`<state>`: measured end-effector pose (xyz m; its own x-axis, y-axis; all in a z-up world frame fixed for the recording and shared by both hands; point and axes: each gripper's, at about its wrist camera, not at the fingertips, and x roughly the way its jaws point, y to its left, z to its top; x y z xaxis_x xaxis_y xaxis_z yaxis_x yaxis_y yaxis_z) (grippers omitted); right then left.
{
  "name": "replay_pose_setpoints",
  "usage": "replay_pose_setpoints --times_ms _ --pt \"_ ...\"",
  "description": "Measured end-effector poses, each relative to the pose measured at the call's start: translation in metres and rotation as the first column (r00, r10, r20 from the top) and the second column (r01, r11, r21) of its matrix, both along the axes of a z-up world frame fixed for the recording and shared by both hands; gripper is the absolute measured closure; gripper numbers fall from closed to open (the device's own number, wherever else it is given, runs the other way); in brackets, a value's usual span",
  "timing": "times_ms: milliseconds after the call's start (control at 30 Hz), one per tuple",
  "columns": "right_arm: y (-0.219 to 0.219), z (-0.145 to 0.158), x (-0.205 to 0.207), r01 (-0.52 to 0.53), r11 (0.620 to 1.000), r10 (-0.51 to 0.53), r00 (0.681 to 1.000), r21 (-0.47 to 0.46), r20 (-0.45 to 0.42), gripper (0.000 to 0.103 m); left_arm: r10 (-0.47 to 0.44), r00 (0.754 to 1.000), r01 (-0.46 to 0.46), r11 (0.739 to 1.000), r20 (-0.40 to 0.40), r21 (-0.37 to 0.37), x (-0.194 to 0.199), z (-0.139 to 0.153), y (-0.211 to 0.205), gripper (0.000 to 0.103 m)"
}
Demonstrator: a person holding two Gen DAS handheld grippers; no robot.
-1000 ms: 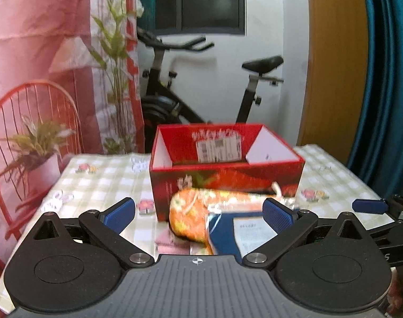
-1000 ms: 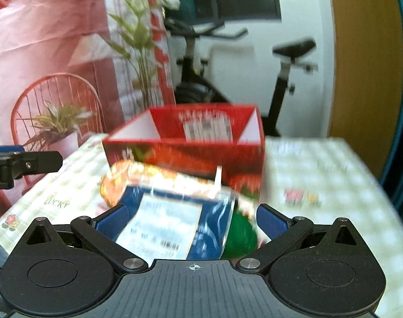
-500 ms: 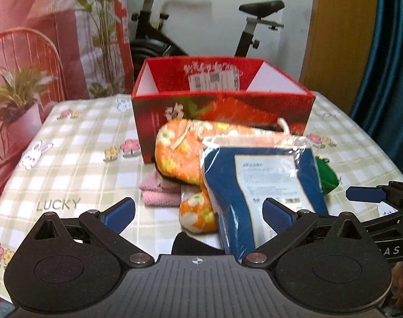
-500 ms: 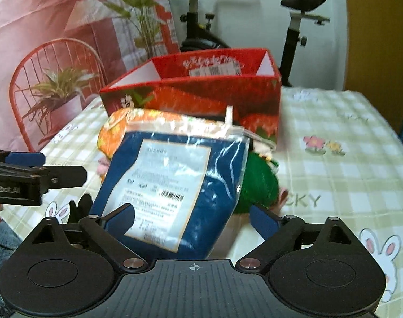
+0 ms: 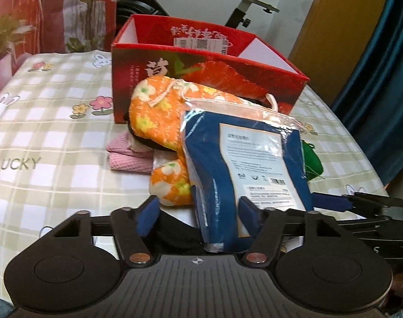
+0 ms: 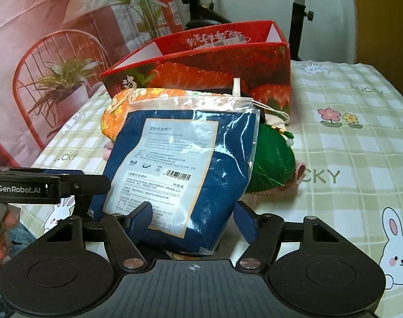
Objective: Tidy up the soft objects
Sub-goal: 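Move both grippers to the blue plastic packet and close on it, then lift the blue packet with both grippers toward the red box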
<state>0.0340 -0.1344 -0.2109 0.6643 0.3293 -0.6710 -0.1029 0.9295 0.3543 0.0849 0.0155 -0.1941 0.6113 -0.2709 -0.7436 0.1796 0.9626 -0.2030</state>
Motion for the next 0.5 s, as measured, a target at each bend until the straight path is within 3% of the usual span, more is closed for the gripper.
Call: replay_pose_setpoints --times_ms 100,333,500 --pt "-0.001 -0.002 0.002 0.002 1.000 -0.002 1.000 0.011 -0.010 0.037 -0.022 1.000 0.022 1.000 0.004 -0.010 -0.002 0.001 -0.003 0.049" --pt "-0.005 -0.007 0.004 0.006 0.999 -0.004 1.000 0.048 -0.029 0.041 -0.069 0.997 0.068 0.997 -0.017 -0.036 -0.001 -0.004 -0.005 0.051" --pt "-0.006 -0.010 0.006 -0.001 0.998 0.004 0.999 0.070 -0.036 0.043 -0.081 0.995 0.074 0.991 -0.061 -0.109 0.003 -0.015 0.000 0.054"
